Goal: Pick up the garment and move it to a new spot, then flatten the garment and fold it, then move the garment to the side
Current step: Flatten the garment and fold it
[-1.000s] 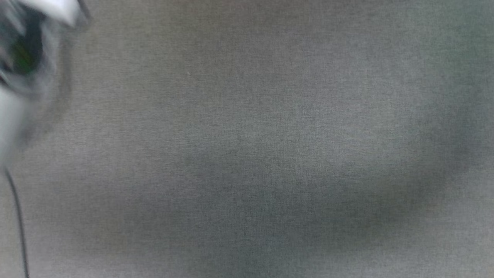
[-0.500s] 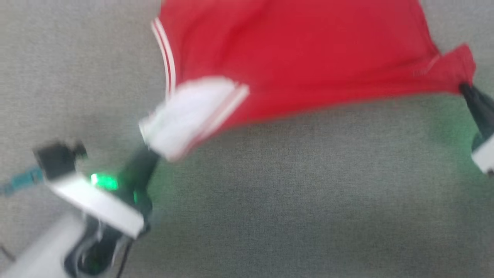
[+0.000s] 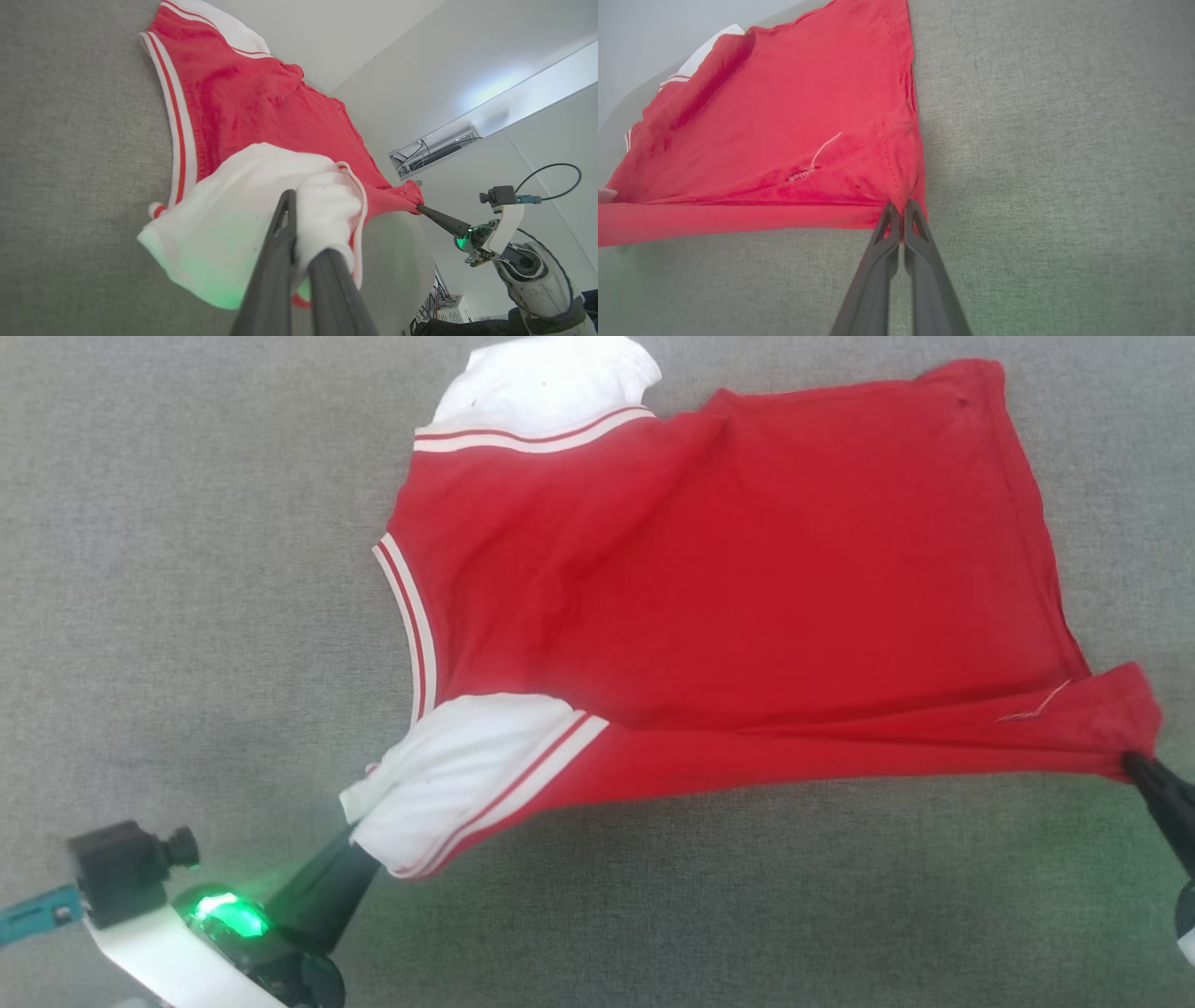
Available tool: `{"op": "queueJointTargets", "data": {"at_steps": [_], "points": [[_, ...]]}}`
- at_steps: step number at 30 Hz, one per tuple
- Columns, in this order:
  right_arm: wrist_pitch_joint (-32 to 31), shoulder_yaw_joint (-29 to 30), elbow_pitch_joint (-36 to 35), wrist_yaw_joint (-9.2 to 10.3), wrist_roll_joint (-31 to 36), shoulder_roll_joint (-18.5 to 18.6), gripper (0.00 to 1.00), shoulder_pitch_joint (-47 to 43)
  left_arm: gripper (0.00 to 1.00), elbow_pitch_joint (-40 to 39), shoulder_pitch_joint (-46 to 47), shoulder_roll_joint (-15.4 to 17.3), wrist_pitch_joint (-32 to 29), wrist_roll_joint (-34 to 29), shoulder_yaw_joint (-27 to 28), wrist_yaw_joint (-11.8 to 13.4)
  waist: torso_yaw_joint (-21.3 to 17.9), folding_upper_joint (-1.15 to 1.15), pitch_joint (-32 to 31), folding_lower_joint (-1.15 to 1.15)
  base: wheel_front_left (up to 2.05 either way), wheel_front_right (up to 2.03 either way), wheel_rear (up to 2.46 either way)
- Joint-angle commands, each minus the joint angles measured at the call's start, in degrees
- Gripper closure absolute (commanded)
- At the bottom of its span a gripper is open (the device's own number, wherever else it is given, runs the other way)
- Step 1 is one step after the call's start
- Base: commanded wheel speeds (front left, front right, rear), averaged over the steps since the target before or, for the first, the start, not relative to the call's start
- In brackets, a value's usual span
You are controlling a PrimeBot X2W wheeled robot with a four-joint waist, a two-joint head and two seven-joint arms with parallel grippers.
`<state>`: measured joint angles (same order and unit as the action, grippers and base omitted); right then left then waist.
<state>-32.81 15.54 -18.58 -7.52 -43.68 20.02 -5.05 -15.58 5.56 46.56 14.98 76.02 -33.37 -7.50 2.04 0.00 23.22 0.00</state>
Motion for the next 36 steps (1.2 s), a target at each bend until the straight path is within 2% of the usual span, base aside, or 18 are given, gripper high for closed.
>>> {"op": "queueJointTargets", "data": {"at_steps": [1,5,10,17,25,28,29,30,31,32,33,36], "points": [[-0.4,1.1,-1.4,0.07,0.4,-1.0,1.0,-0.3,1.0,-0.5,-0.1,0.2,0.3,-0.5,1.1,0.1,-0.1,0.0,0.3,0.0,0.0,0.0,0.0],[-0.7,2.5,-2.6,0.07,0.3,-2.8,1.0,2.5,1.0,-0.8,3.9,1.1,0.3,-1.2,0.9,0.1,-0.4,0.0,0.8,0.0,0.0,0.0,0.0],[-0.4,1.2,1.1,0.07,1.2,-2.8,1.0,10.9,1.0,1.9,14.2,1.5,-1.5,0.6,-1.5,0.1,-0.8,0.0,2.1,0.0,0.0,0.0,0.0],[0.4,-2.1,9.7,0.04,2.2,-1.9,1.0,19.3,1.0,12.1,27.3,-0.8,-3.6,2.7,-5.8,0.1,-1.0,0.0,5.1,0.0,0.0,0.0,0.0],[2.6,-8.0,16.0,0.04,4.0,-0.5,1.0,22.1,1.0,23.4,33.0,-2.5,-2.7,1.9,-13.1,0.1,-1.9,0.0,8.2,0.0,0.0,0.0,0.0],[3.6,-10.1,17.6,0.04,4.3,0.0,1.0,22.7,1.0,28.0,34.2,-2.2,-2.6,0.1,-16.5,0.1,-2.1,0.0,8.2,0.0,0.0,0.0,0.0],[4.2,-10.7,18.1,0.04,4.5,0.2,1.0,23.0,0.77,29.7,34.7,-2.0,-2.4,-0.8,-17.8,0.1,-2.1,0.0,8.0,0.0,0.0,0.0,0.0],[4.9,-11.2,18.4,0.04,4.7,0.5,0.89,23.2,0.38,31.0,35.2,-1.9,-2.2,-1.1,-18.8,0.1,-2.2,0.0,7.7,0.0,0.0,0.0,0.0],[5.6,-11.7,18.7,0.04,5.0,0.9,0.55,23.3,0.0,31.8,35.5,-2.0,-2.1,-1.2,-19.8,0.1,-2.1,0.0,7.3,0.0,0.0,0.0,0.0],[6.2,-12.0,18.9,0.04,5.5,1.4,0.11,23.2,0.0,32.1,36.0,-1.8,-2.0,-1.2,-20.5,0.1,-2.1,0.0,6.9,0.0,0.0,0.0,0.0],[7.1,-12.4,18.9,0.04,6.1,2.0,0.0,23.0,0.0,32.3,36.6,-1.4,-1.7,-1.3,-21.2,0.1,-2.0,0.0,6.4,0.0,0.0,0.0,0.0],[9.1,-12.2,18.5,0.04,6.9,2.9,0.0,21.7,0.0,32.6,38.8,0.9,-1.6,-1.9,-22.5,0.1,-1.5,0.0,4.5,0.0,0.0,0.0,0.0]]}}
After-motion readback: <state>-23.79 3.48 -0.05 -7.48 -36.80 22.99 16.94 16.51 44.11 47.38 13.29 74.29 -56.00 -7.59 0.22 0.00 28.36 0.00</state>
